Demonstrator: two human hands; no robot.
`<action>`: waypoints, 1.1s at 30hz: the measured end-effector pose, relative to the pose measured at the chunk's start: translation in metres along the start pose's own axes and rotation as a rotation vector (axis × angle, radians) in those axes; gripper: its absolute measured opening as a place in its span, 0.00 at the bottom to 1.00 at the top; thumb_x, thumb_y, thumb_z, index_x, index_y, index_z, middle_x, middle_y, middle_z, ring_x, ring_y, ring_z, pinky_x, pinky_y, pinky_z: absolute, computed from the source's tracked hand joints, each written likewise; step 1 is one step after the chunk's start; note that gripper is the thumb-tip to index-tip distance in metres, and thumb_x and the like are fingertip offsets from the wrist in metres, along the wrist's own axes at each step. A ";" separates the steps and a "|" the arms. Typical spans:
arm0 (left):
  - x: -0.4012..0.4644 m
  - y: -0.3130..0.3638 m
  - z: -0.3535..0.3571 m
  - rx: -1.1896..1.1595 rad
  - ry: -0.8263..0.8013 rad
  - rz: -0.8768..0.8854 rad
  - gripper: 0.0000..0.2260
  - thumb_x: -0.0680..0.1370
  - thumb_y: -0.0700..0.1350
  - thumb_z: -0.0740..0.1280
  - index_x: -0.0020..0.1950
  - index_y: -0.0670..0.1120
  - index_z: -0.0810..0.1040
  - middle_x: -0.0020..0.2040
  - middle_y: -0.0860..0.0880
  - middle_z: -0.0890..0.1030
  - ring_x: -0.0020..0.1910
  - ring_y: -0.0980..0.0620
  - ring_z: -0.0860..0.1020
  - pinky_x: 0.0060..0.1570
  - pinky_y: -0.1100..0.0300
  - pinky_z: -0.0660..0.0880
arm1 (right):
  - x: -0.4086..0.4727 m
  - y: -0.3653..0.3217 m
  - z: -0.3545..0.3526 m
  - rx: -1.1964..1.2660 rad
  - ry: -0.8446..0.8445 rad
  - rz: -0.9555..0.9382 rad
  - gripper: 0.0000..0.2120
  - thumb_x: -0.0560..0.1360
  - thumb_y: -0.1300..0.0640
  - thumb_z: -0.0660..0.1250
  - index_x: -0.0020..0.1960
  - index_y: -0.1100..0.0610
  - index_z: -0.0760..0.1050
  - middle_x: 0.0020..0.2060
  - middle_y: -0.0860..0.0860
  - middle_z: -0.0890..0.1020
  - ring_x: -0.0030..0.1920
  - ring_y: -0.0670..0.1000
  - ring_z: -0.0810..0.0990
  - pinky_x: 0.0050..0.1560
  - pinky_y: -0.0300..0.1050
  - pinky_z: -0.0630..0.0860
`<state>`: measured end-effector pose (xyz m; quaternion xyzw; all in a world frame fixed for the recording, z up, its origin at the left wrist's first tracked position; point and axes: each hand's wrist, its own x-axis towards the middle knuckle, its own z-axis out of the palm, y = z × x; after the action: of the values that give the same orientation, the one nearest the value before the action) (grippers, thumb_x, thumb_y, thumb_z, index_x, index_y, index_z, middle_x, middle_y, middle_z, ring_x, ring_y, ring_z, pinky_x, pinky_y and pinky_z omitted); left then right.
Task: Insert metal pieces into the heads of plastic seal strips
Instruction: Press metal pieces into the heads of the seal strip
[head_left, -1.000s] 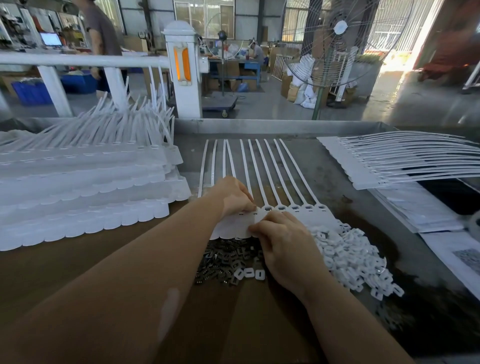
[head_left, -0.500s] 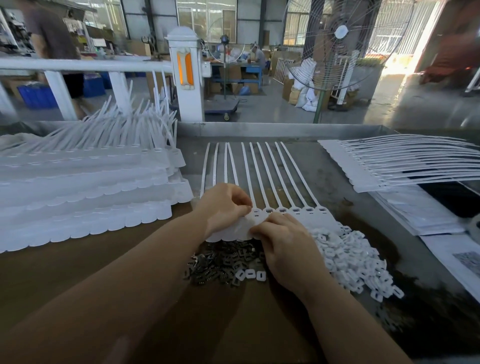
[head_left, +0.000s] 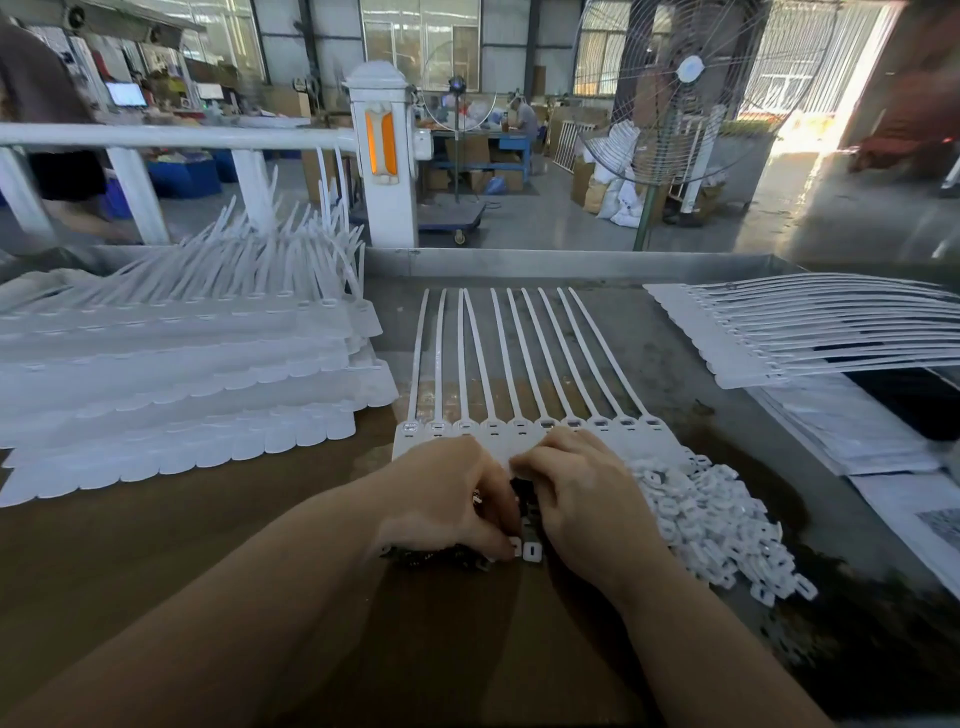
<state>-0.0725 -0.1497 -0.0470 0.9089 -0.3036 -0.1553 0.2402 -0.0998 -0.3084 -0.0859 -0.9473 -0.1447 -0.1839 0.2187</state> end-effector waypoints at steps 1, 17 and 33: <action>0.000 -0.001 0.002 0.012 0.002 -0.005 0.06 0.69 0.50 0.75 0.45 0.55 0.84 0.40 0.61 0.79 0.41 0.65 0.74 0.39 0.75 0.67 | 0.000 0.000 0.000 0.000 0.000 -0.001 0.10 0.76 0.61 0.61 0.51 0.57 0.81 0.46 0.51 0.79 0.52 0.53 0.74 0.54 0.50 0.71; 0.042 -0.009 -0.012 -0.288 0.481 -0.088 0.04 0.74 0.43 0.71 0.47 0.46 0.84 0.40 0.56 0.81 0.41 0.60 0.78 0.46 0.67 0.74 | -0.001 -0.001 0.002 0.001 0.042 -0.030 0.09 0.75 0.64 0.63 0.50 0.57 0.81 0.44 0.51 0.80 0.48 0.53 0.75 0.50 0.50 0.74; 0.079 0.004 0.003 0.190 0.464 -0.062 0.06 0.76 0.47 0.65 0.48 0.50 0.83 0.49 0.52 0.79 0.47 0.50 0.77 0.52 0.52 0.75 | 0.000 0.001 0.002 0.018 0.074 -0.032 0.09 0.71 0.66 0.63 0.46 0.58 0.80 0.45 0.51 0.81 0.47 0.54 0.76 0.48 0.49 0.74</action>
<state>-0.0149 -0.2036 -0.0581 0.9475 -0.2257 0.0794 0.2119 -0.0984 -0.3085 -0.0881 -0.9354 -0.1534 -0.2211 0.2295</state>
